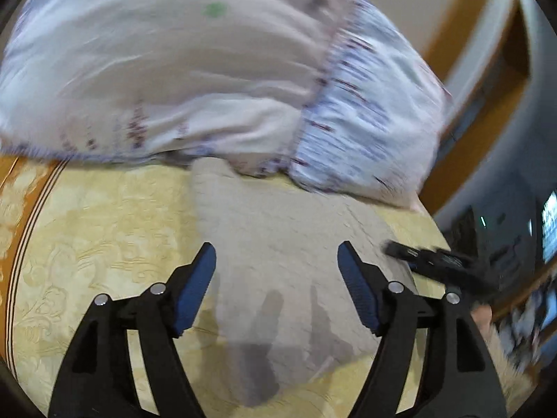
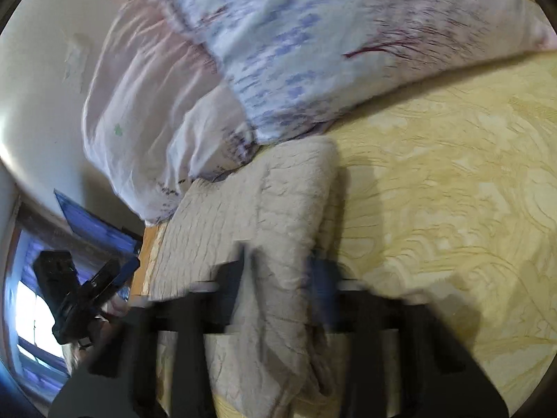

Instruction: Fold small clothes

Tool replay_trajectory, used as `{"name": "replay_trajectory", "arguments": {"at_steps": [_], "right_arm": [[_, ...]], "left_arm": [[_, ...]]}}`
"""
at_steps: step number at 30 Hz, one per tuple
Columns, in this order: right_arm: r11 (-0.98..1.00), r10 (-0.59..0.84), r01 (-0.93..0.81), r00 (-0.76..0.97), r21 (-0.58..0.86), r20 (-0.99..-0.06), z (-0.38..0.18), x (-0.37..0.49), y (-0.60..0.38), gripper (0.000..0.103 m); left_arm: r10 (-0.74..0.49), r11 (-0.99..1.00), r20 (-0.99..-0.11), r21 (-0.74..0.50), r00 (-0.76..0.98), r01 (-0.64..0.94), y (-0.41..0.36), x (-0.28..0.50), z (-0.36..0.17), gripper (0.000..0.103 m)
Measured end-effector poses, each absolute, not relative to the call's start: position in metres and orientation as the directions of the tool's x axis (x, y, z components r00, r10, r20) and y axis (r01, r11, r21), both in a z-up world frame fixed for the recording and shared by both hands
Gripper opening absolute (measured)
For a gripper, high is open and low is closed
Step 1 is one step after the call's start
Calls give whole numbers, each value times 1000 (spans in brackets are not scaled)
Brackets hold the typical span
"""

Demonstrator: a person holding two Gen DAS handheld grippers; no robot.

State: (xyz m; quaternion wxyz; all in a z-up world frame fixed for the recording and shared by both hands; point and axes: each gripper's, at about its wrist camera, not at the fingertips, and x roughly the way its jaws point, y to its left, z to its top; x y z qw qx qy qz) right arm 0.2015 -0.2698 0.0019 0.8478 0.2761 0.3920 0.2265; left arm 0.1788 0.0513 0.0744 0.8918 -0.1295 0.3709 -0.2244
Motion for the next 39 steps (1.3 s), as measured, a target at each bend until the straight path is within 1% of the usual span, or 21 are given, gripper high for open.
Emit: {"name": "replay_trajectory", "arguments": {"at_steps": [1,2,5,8,12,13,14,16,18,19,21,23,25,27,29,32,35,37,38,39], "right_arm": [[767,576,-176,612,617,-542,6,199,-268,10],[787,551,-180,635,590,-542,10,197,-268,10],[810,509,-157,668,565,-543,15,200,-273,9],[842,456,-97,652,530,-605,0,210,-274,9],[860,422,-50,630,507,-652,-15,219,-273,9],[868,411,-50,628,493,-661,-15,220,-272,9],[880,398,-54,626,472,-670,-13,220,-270,10],[913,348,-64,640,403,-685,-5,216,-264,16],[937,296,-70,680,342,-671,7,202,-260,28],[944,279,-75,700,321,-658,13,193,-260,30],[946,288,-120,739,302,-609,27,170,-257,30],[942,317,-178,755,286,-574,35,151,-250,30],[935,349,-243,747,257,-566,37,133,-238,30],[938,346,-265,726,223,-595,33,129,-226,30],[948,315,-262,706,180,-634,24,131,-216,30],[972,207,-223,647,78,-734,-2,142,-204,33],[979,119,-202,683,-29,-721,-6,137,-191,35],[981,99,-189,698,-49,-709,-3,132,-189,36],[983,117,-183,709,-22,-696,0,129,-193,42],[983,147,-180,721,22,-677,4,123,-199,57]], "left_arm": [[-504,863,-608,-387,614,326,45,177,75,74],[-511,859,-614,-372,601,350,36,175,74,75],[-501,864,-631,-334,592,376,20,175,71,76],[-478,875,-666,-309,572,372,12,177,61,76],[-452,886,-711,-288,539,364,3,186,46,76],[-442,891,-719,-280,537,358,2,187,43,77],[-437,893,-721,-277,538,354,2,188,41,80],[-427,898,-721,-268,546,349,-1,189,38,81],[-413,905,-715,-255,564,340,-1,184,41,81],[-409,908,-706,-253,578,334,1,180,44,81],[-389,918,-687,-234,614,320,6,166,52,81],[-321,944,-671,-168,668,285,11,152,58,81],[-236,966,-677,-87,697,244,13,142,57,81],[-183,975,-703,-38,688,220,15,140,50,81],[-156,978,-730,-18,665,210,14,141,41,81],[-122,982,-777,-4,618,189,12,148,23,81],[-116,986,-797,-22,593,163,13,156,13,85],[-129,988,-794,-49,594,149,16,156,13,85],[-140,987,-789,-66,598,145,18,152,14,85],[-155,986,-778,-81,609,147,21,146,17,85]]}}
